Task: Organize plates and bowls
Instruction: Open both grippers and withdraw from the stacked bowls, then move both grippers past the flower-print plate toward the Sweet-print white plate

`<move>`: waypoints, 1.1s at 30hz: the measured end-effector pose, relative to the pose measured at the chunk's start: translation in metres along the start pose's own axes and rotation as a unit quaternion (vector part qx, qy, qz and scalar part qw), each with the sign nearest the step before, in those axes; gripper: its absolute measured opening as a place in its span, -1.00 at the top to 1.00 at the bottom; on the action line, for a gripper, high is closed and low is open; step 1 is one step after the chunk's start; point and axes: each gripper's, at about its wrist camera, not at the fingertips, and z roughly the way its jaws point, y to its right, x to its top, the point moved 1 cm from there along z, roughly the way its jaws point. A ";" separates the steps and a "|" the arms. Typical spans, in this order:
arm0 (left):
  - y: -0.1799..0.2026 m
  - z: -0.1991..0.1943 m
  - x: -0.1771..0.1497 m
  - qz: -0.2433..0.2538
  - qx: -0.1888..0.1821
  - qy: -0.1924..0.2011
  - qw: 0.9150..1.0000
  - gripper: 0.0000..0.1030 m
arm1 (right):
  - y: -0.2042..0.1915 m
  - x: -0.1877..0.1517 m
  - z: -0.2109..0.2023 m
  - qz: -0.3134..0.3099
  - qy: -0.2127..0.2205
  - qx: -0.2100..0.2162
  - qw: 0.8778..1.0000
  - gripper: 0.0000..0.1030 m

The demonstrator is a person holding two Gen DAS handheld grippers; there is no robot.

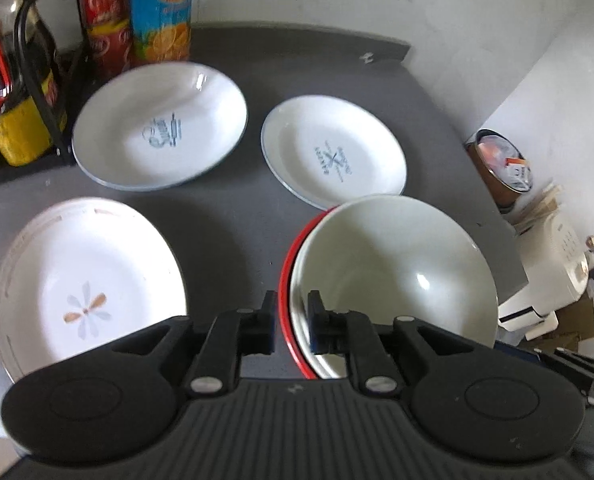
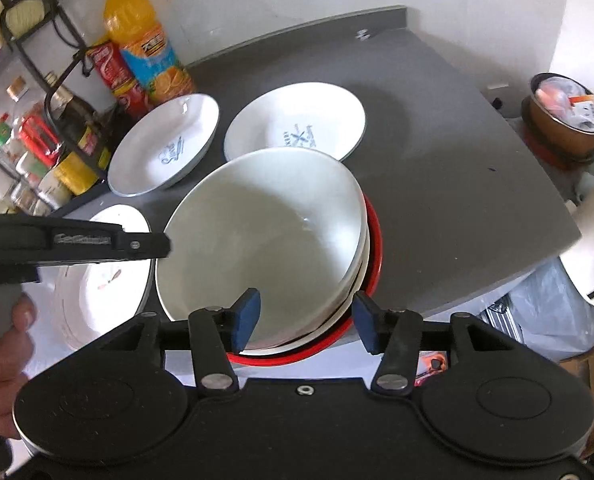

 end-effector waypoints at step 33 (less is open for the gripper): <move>-0.142 -0.108 -0.054 0.021 -0.005 0.062 0.998 -0.35 | -0.115 -0.070 -0.047 0.043 0.069 -0.055 0.995 -0.23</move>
